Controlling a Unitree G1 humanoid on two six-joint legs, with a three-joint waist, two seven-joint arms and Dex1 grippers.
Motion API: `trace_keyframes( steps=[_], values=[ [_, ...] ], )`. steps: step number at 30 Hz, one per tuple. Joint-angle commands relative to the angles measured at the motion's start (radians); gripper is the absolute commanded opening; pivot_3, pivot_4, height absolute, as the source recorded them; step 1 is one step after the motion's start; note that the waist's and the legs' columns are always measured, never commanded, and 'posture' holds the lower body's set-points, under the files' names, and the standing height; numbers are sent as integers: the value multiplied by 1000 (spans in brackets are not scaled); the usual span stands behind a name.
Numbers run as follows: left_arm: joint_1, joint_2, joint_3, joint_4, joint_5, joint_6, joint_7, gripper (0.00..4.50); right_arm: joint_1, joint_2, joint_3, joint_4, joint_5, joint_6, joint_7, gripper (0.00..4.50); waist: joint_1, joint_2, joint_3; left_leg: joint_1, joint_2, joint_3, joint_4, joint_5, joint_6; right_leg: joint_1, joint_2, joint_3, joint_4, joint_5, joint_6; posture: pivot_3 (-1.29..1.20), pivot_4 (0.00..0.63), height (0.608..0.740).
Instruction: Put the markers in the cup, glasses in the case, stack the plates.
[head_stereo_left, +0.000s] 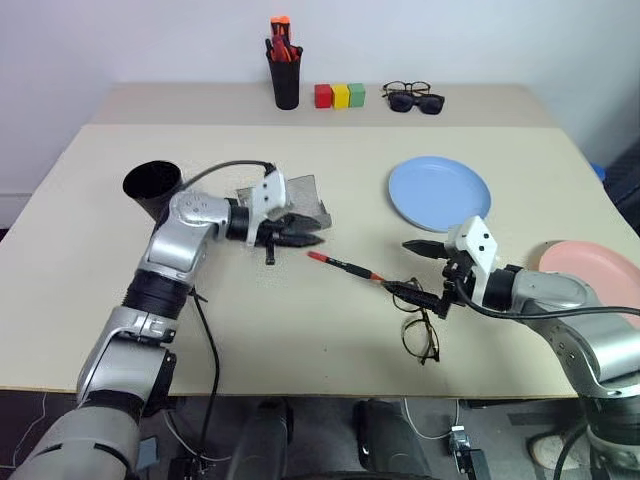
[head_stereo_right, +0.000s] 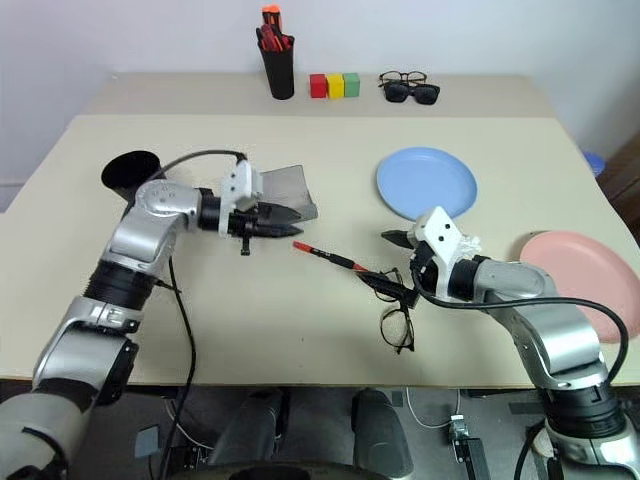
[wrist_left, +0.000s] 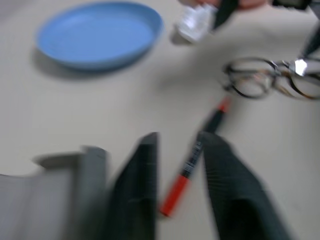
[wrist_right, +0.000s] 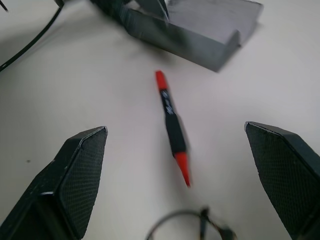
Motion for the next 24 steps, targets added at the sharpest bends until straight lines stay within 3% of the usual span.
trace_keyframes(
  steps=[1, 9, 13, 16, 21, 24],
  values=[
    [-30, -14, -93, -12, 99, -102, -3, 3422, -10, -1, -8, -11, 0, -17, 4, 4500, -2, 0, 0, 0, 0, 0, 0, 0, 0, 0, -1, 0, 0, 0, 0, 0, 150, 740],
    [-170, -163, -225, 331, 276, -323, 75, 3422, 60, 10, -29, -91, 20, 4, -42, 4500, -7, 0, 0, 0, 0, 0, 0, 0, 0, -1, 0, 0, 1, 0, 0, 0, 150, 740],
    [-215, -204, -232, 451, 295, -367, 56, 3422, 80, 17, -31, -120, 28, 13, -66, 4500, -9, 0, 0, 0, 0, 0, 1, 0, 0, -1, 0, 0, 2, 0, 0, 0, 150, 740],
    [-228, -213, -237, 494, 302, -380, 21, 2559, 81, 22, -27, -127, 32, 18, -80, 4500, -7, 0, 0, 0, 0, 0, 1, 0, 0, -1, 0, 0, 3, 0, 0, 0, 150, 740],
    [-218, -214, -222, 492, 285, -359, -31, 55, 74, 26, -21, -129, 36, 25, -89, 4500, -8, 0, 0, 0, 0, 0, 2, 0, 0, -1, 0, 0, 4, 0, 0, 0, 150, 740],
    [-214, -213, -195, 485, 277, -344, 0, 17, 67, 25, -18, -125, 38, 26, -86, 4500, -10, 0, 0, 0, 0, 0, 3, 0, 0, -1, 0, 0, 5, 0, 0, 0, 150, 740]
  ],
)
